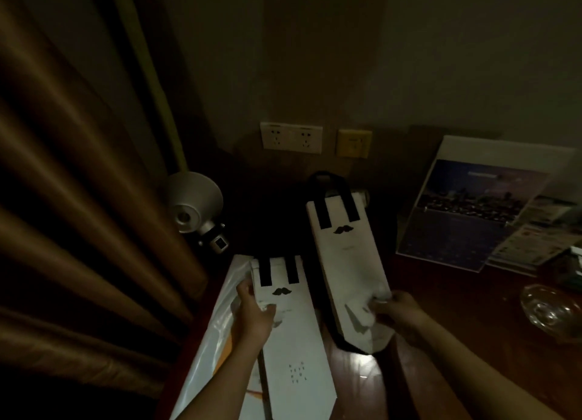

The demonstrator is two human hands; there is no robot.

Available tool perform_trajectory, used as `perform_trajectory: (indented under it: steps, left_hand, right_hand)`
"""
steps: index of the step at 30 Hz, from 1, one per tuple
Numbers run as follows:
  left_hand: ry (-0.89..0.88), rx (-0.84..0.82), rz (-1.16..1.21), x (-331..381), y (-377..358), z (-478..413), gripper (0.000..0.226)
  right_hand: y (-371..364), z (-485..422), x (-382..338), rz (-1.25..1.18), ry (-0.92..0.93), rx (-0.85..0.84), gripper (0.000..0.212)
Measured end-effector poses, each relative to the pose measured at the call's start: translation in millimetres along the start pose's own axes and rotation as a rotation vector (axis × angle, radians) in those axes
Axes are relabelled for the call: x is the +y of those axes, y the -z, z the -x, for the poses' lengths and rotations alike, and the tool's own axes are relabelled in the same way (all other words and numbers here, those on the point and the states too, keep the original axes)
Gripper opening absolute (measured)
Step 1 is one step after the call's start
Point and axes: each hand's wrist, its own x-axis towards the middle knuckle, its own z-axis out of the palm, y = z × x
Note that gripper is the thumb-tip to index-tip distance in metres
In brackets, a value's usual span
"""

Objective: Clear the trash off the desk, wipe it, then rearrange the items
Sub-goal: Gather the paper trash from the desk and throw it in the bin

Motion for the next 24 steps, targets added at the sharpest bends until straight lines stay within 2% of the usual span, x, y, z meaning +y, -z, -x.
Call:
perform_trajectory:
  steps: [3,6,9,11,12,15,16,20,22,24]
  left_hand:
    - [-0.032,-0.068,-0.004,16.0,-13.0,2.8,0.044]
    - [0.045,-0.098,0.020,32.0,-29.3,12.8,0.024]
    - [0.196,-0.168,0.108,35.1,-39.8,25.6,0.036]
    - [0.268,-0.134,0.188,40.3,-42.5,37.4,0.039]
    - [0.289,-0.101,0.246,37.5,-43.6,39.6,0.046]
    - [0.256,-0.094,0.284,14.5,-45.1,36.5,0.090]
    - [0.243,-0.095,0.275,5.8,-45.2,34.1,0.093]
    - [0.162,-0.117,0.218,4.8,-40.6,45.5,0.080]
    - [0.167,-0.126,0.206,4.3,-42.1,48.7,0.060]
    - [0.187,-0.125,0.177,4.8,-41.8,48.5,0.050]
  right_hand:
    - [20.8,21.6,-10.5,-0.024,-0.046,-0.091,0.029]
    - [33.8,39.9,-20.0,-0.035,-0.130,-0.212,0.022]
    - [33.2,44.3,-20.3,-0.046,-0.204,-0.238,0.025]
    - [28.5,43.5,-17.5,-0.069,-0.256,-0.228,0.021]
    - [26.3,43.5,-15.4,-0.089,-0.280,-0.211,0.018]
    - [24.0,43.6,-5.7,-0.149,-0.319,-0.150,0.014]
    - [23.0,44.5,-2.6,-0.131,-0.327,-0.144,0.013]
    - [14.4,44.0,8.6,-0.022,-0.339,-0.195,0.014]
    - [10.8,42.9,9.0,0.023,-0.335,-0.212,0.019]
    - [8.7,42.0,9.1,0.051,-0.337,-0.237,0.026]
